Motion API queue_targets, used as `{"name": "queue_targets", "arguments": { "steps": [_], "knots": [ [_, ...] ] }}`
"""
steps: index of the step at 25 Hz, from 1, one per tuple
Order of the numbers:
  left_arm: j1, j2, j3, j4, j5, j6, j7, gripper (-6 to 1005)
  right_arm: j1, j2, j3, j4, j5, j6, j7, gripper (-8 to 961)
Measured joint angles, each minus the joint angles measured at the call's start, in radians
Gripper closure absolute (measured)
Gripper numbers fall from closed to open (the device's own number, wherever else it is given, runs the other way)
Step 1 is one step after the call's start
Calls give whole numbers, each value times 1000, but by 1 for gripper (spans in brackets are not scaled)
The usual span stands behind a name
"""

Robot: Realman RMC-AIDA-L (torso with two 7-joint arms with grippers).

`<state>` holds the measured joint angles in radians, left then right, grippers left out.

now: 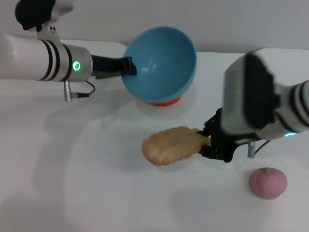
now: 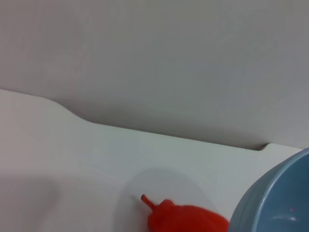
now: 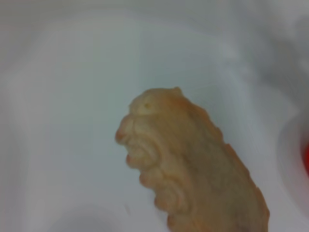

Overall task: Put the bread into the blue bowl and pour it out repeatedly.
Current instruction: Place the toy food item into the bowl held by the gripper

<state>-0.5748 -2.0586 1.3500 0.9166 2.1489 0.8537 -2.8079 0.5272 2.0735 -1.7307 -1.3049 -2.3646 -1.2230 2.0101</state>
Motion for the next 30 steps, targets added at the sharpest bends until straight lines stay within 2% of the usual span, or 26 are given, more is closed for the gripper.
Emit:
{"name": "queue_targets", "arguments": {
  "steps": [7,9,12,17,25,30],
  "knots": [
    [-39,-1,69,-66,0,18,-1,992,-67,-4,334,-42,415,-230,-163,653],
    [-41,-1,82,-67,0,28,-3,992,-77,-4,401,-42,483,-253,-195,666],
    [-42,-5,107,-67,-14,39,-5,992,-88,-3,469,-26,532,-213,-241,689],
    [-35,-5,184,-64,-80,39,-6,992,-87,-2,493,53,555,-98,-279,727],
    [-36,-6,225,-61,-118,41,-6,991,-51,-3,480,182,548,-78,-339,759],
    [-41,-5,230,-59,-120,42,-7,991,-37,-3,473,212,515,-62,-343,765]
  ]
}}
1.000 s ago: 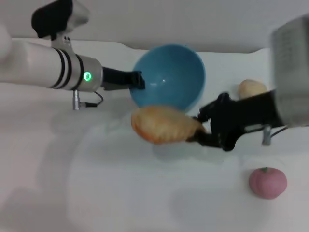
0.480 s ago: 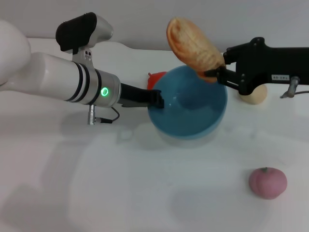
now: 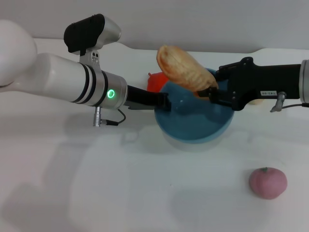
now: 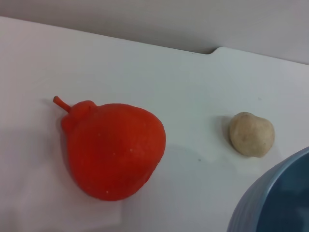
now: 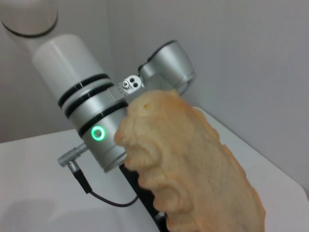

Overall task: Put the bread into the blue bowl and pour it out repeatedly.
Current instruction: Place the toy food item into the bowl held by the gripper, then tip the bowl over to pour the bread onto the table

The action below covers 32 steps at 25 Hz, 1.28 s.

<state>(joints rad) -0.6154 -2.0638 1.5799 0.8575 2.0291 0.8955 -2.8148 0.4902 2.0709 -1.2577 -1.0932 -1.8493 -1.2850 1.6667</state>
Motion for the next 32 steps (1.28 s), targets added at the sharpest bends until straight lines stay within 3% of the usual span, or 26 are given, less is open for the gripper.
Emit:
{"name": "queue_targets", "arguments": {
  "steps": [8,18,25,32],
  "knots": [
    [-1,5,-2,0,1,0,0,992,-33,-2,11,-39,3,9,0,549],
    [-14,8,-12,0,11,0,0,991,-92,3,67,-108,21,2,4,554],
    [-74,5,-5,-2,87,-10,6,991,-187,-1,264,-100,312,-1,-50,555],
    [-168,3,69,-1,148,-72,8,990,-237,-4,503,86,465,-9,-138,556]
  ]
}}
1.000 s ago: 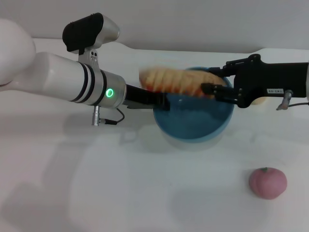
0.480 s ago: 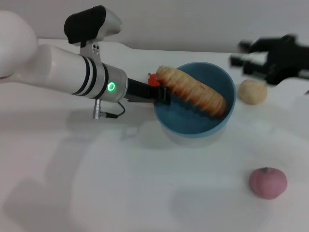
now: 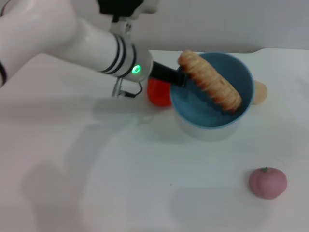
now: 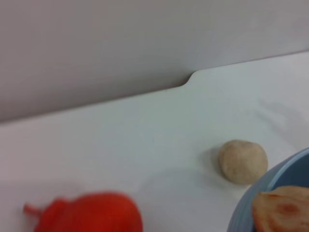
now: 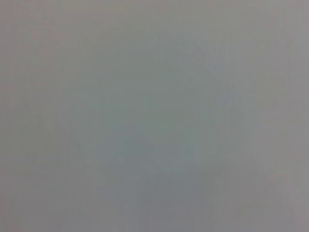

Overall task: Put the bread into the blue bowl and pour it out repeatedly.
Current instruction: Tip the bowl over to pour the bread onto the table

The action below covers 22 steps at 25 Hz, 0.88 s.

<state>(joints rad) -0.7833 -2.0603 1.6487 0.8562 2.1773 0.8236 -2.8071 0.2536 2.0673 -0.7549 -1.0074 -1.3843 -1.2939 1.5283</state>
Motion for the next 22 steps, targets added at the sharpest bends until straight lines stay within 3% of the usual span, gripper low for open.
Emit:
{"name": "queue_targets", "arguments": {
  "steps": [8,14,16,19,22],
  "knots": [
    [-97,-11,203,2,112,-240,-1,990,-65,-3,100,148,12,-43,-60,555],
    [-89,-13,350,-13,198,-518,5,990,-98,-2,103,211,9,-52,-68,555],
    [-87,-13,370,-21,209,-557,5,990,-103,-2,103,234,4,-54,-73,556],
    [-73,-17,491,-94,226,-798,5,990,-108,-2,103,261,-27,-54,-77,555],
    [-55,-17,544,-117,228,-923,15,989,-115,-2,106,270,-58,-49,-79,554]
  ]
}}
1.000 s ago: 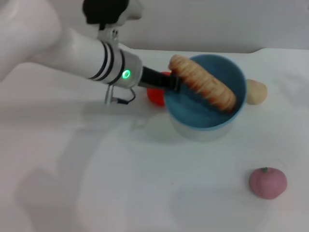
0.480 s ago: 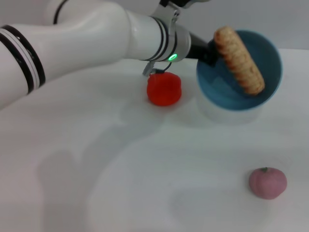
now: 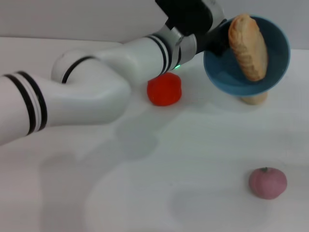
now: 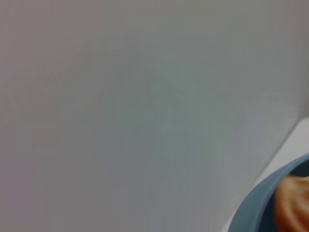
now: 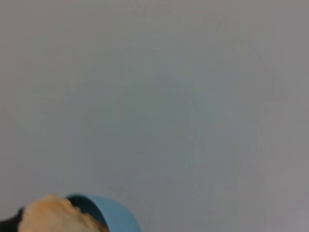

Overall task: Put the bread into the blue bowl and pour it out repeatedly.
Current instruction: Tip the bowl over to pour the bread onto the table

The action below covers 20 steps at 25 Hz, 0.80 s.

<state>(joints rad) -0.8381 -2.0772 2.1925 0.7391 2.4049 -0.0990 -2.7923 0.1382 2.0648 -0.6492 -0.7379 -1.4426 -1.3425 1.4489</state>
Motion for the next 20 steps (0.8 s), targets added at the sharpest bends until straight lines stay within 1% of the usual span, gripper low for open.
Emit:
{"name": "queue_targets", "arguments": {
  "steps": [4,5,10,12,18,20],
  "knots": [
    [14,-1,64,-52,0,-150,59,988,-4,0,17,19,-7,3,-1,554],
    [14,-1,75,-64,-2,-171,63,988,-4,0,20,23,-7,3,-1,555],
    [22,-2,200,-157,-4,-389,94,986,2,-1,22,43,-14,3,-1,555],
    [31,-2,217,-165,-6,-420,115,986,5,-1,20,51,-16,3,-4,555],
    [39,-1,214,-169,-13,-412,103,985,14,-1,13,59,-16,3,-9,556],
    [47,-1,212,-167,-38,-415,82,985,19,-1,12,63,-18,0,-14,556]
  ]
}}
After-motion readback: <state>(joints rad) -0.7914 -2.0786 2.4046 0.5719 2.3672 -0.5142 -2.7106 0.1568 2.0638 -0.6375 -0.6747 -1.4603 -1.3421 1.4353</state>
